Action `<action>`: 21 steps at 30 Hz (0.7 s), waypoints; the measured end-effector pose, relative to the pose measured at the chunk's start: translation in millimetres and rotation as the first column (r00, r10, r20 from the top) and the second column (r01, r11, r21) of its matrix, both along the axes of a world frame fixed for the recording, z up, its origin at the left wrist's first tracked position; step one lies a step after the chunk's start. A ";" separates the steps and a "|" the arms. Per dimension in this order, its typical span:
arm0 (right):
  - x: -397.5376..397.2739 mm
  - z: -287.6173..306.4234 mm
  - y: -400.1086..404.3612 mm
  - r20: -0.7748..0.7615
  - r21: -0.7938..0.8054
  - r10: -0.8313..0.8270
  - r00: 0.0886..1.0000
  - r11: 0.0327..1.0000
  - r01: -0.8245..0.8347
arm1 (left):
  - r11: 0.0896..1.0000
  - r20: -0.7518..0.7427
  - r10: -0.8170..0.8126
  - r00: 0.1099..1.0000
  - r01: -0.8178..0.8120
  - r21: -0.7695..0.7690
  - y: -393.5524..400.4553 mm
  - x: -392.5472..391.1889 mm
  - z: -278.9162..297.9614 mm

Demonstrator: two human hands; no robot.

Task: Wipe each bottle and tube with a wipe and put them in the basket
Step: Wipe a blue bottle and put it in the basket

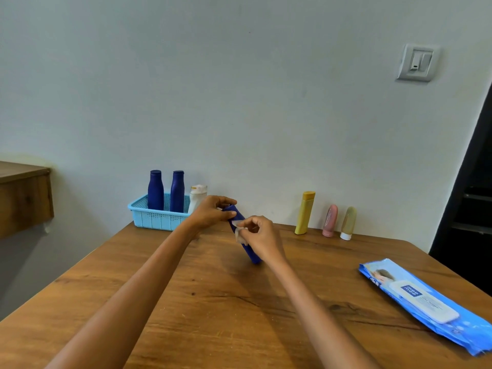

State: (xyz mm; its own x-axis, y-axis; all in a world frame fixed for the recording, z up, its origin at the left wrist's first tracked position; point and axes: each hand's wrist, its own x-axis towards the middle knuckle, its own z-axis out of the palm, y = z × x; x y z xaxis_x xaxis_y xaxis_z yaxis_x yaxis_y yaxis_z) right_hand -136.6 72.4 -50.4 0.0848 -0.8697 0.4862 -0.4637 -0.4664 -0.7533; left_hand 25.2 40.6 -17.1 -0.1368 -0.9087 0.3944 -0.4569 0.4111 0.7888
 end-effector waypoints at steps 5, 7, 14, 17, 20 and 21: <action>-25.4 -14.5 -8.9 -0.127 0.253 -0.110 0.986 0.957 0.139 | 0.998 -0.056 0.063 0.996 -0.062 0.033 -1.8 5.9 -3.8; -34.7 -18.4 -12.3 -0.121 0.307 -0.127 0.984 0.938 0.159 | 0.995 -0.057 0.092 0.994 -0.090 0.033 -2.9 5.2 -3.9; -22.1 -12.2 -12.5 -0.080 0.116 -0.148 0.986 0.981 0.156 | 0.989 -0.050 0.149 0.988 -0.149 -0.006 -4.2 0.3 -4.2; -12.3 -6.8 -10.0 -0.034 0.002 -0.078 0.996 0.997 0.078 | 0.988 -0.077 0.156 0.985 -0.157 -0.006 -3.6 -1.0 -2.4; -10.3 -8.6 -6.9 -0.052 -0.085 -0.016 0.999 0.996 0.012 | 0.985 -0.104 0.172 0.980 -0.172 0.003 -3.6 1.0 -2.6; -11.5 -10.8 -6.3 -0.069 -0.102 0.000 0.998 0.995 -0.007 | 0.985 -0.114 0.175 0.978 -0.175 0.014 -3.8 2.3 -3.0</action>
State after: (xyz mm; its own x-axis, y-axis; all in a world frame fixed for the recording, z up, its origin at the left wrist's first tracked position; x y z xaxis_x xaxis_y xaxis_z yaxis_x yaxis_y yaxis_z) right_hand -148.1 66.2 -61.1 0.1241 -0.8155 0.5654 -0.5110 -0.5409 -0.6680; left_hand 27.5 36.8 -20.1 0.0699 -0.9161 0.3947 -0.4285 0.3297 0.8412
